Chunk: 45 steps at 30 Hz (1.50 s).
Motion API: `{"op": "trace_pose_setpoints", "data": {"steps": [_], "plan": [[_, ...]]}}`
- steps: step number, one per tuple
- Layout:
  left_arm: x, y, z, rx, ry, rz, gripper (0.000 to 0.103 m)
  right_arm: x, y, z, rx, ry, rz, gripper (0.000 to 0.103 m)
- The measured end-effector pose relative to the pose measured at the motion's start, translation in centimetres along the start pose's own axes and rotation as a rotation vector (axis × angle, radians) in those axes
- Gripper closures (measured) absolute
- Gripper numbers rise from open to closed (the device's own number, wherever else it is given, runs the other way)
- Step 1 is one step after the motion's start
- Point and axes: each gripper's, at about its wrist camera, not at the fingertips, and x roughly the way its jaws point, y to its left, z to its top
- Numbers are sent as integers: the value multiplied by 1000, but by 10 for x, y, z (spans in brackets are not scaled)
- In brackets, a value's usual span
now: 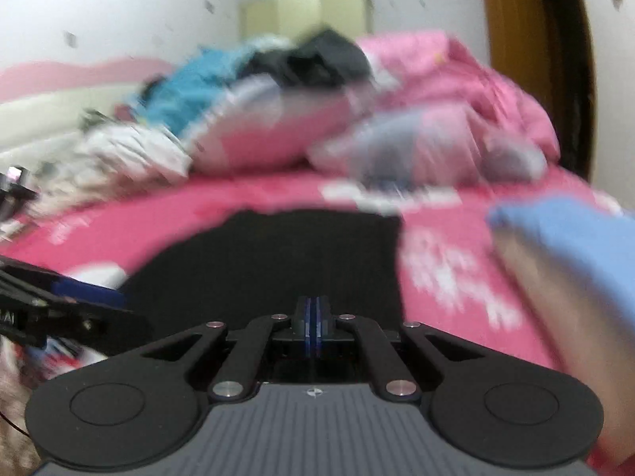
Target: Fold clothes
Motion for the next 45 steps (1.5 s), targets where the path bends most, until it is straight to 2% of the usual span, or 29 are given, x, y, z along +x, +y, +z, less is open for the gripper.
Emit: {"op": "trace_pose_setpoints", "data": {"steps": [2, 4, 5, 7, 9, 13, 23, 26, 33, 37, 38, 40, 42, 45], "plan": [[1, -6, -1, 16, 7, 27, 29, 2, -16, -10, 64, -22, 24, 103], [0, -13, -1, 37, 17, 43, 17, -1, -25, -13, 116, -27, 42, 103], [-1, -15, -2, 39, 24, 47, 14, -1, -27, -14, 127, -31, 48, 103], [-2, -19, -1, 24, 38, 58, 4, 0, -24, -17, 108, -40, 45, 103], [-4, -21, 0, -13, 46, 65, 0, -9, -17, -26, 95, -49, 41, 103], [-8, -19, 4, -80, 70, 91, 0, -16, -16, -29, 119, -59, 53, 103], [-14, -21, 11, -90, 106, 181, 0, -22, -2, -36, 114, -70, 44, 103], [-17, -18, 12, -95, 94, 212, 0, -23, -1, -36, 118, -71, 45, 103], [-29, -16, 16, -56, 5, 297, 0, -28, 2, -38, 110, -70, 43, 103], [-28, -11, 21, -28, -11, 338, 0, -32, 5, -33, 107, -56, 41, 102], [-27, -10, 23, -16, -13, 348, 0, -33, 6, -31, 106, -50, 42, 101], [-25, -8, 29, 18, -23, 362, 0, -38, 9, -20, 105, -48, 57, 92], [-21, -5, 36, 28, -41, 366, 0, -40, 12, -6, 88, -69, 66, 76], [-12, 1, 46, 11, -59, 348, 0, -38, 18, 16, 57, -95, 67, 75]]}}
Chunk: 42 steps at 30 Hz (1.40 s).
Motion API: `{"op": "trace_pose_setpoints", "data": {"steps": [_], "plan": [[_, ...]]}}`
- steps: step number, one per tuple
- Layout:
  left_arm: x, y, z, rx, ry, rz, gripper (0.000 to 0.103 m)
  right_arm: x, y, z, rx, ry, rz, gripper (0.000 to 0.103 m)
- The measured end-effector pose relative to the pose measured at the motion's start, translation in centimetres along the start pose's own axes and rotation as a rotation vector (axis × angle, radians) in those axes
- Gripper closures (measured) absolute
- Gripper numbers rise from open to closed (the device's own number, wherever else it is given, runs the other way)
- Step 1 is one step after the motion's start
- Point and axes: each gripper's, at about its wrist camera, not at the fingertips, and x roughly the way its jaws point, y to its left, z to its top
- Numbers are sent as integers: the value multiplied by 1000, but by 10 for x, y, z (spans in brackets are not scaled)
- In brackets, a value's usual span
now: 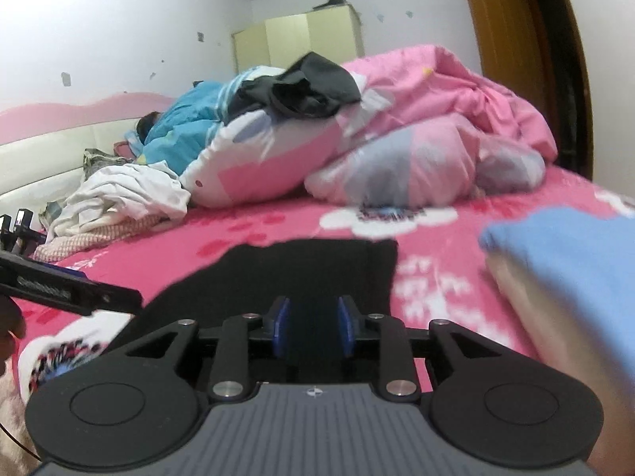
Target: Fold clothes
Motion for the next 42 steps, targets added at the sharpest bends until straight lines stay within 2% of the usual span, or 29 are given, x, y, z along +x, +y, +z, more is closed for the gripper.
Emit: {"op": "trace_pose_setpoints", "data": {"steps": [5, 9, 10, 12, 17, 22, 26, 29, 30, 32, 35, 38, 42], "plan": [[27, -3, 1, 0, -4, 12, 6, 30, -1, 7, -35, 61, 0, 75], [44, -4, -14, 2, 38, -1, 24, 43, -6, -10, -72, 149, -10, 82], [46, -3, -19, -1, 44, -7, 24, 40, -8, -11, -75, 150, -22, 84], [44, 1, -24, -17, 27, -17, 24, 33, -14, -11, -80, 151, -50, 95], [29, 12, -21, -22, -17, -12, 28, 20, -32, 4, -62, 152, -156, 95], [31, 10, -2, -14, -65, -56, 30, 33, -9, 29, -118, 79, -73, 95], [45, 3, 4, -2, -58, -117, 32, 63, 6, 26, -176, 108, -30, 95], [64, 6, -3, 2, 27, -116, 35, 80, -11, 10, -131, 207, -64, 96], [65, 11, -7, -10, 30, -118, 35, 78, -18, 5, -116, 215, -72, 100], [62, 21, -10, -34, 28, -124, 35, 66, -29, 6, -72, 205, -55, 102], [53, 25, -1, -18, -6, -111, 35, 58, -25, 17, -164, 194, -142, 99], [50, 20, 14, -10, -46, -134, 34, 65, -19, 35, -164, 158, -110, 99], [68, 4, 30, -9, -9, -208, 33, 92, -2, 50, -198, 128, -54, 100]]}}
